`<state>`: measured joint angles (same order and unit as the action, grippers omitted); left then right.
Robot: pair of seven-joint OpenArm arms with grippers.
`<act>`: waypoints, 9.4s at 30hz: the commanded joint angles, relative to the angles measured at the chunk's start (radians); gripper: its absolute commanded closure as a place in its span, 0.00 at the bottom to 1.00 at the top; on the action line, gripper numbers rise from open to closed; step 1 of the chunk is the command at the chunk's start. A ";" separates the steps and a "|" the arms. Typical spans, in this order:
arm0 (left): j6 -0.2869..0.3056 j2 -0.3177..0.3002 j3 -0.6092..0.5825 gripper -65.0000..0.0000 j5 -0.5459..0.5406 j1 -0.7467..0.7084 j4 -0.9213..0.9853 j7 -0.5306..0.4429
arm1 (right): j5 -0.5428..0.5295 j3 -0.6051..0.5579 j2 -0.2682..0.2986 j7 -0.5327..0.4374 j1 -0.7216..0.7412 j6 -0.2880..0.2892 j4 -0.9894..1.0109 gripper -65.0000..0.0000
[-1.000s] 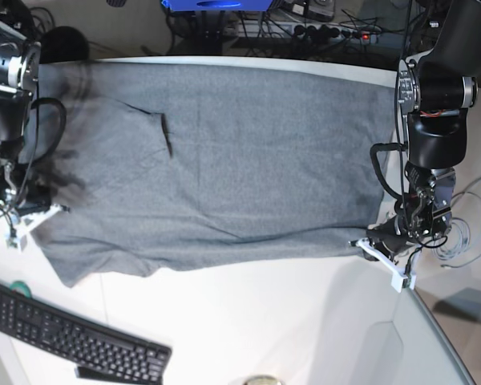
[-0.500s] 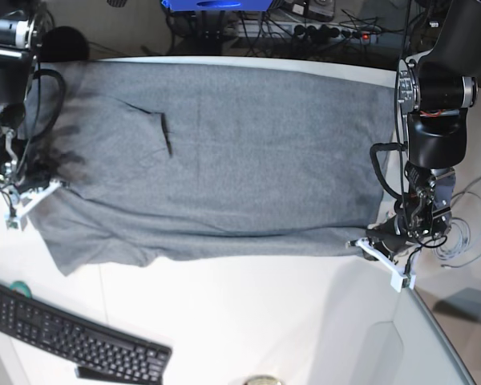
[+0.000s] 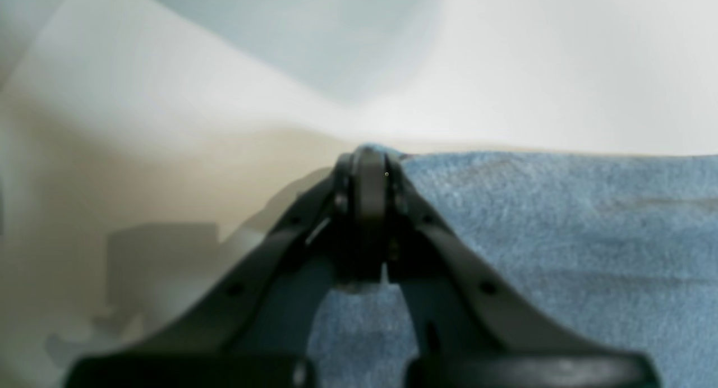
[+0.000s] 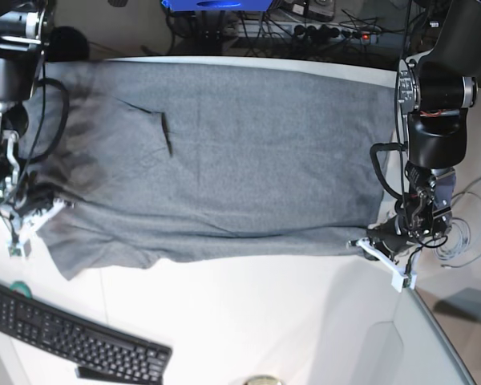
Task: Layout the t-shirt on the table in an organized manner, then fold the t-shirt properly
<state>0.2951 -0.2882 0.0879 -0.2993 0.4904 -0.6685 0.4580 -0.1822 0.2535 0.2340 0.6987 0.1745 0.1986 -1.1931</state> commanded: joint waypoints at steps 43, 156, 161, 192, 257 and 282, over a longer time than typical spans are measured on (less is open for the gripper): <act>0.005 -0.012 0.000 1.00 -0.010 0.027 -0.018 -0.020 | -0.003 -0.006 0.080 -0.485 0.260 0.083 0.655 0.98; 0.011 -0.070 0.013 1.00 -0.021 -0.302 -0.581 0.273 | 0.039 -0.121 0.072 -0.141 -0.010 0.080 -0.038 1.00; 0.011 -0.084 0.013 1.00 -0.021 -0.342 -0.584 0.273 | 0.037 -0.032 0.066 -0.103 -0.069 0.080 -0.112 1.00; 0.075 -0.131 0.013 1.00 -0.015 -0.408 -0.675 0.325 | 0.037 0.046 0.005 0.051 -0.289 0.080 -0.311 1.00; 0.075 -0.130 0.011 1.00 -0.010 -0.513 -0.666 0.324 | 0.037 0.108 -0.005 -0.161 0.241 0.085 0.468 0.80; 0.071 -0.131 0.011 1.00 -0.010 -0.513 -0.670 0.324 | 0.031 0.111 -0.267 0.353 -0.361 0.085 -0.696 0.99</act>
<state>0.3676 -0.4023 0.0917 -0.3065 -0.0341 -1.3193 0.7948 -0.1474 0.3645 -0.0372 1.0634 -0.1925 0.2844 -1.8713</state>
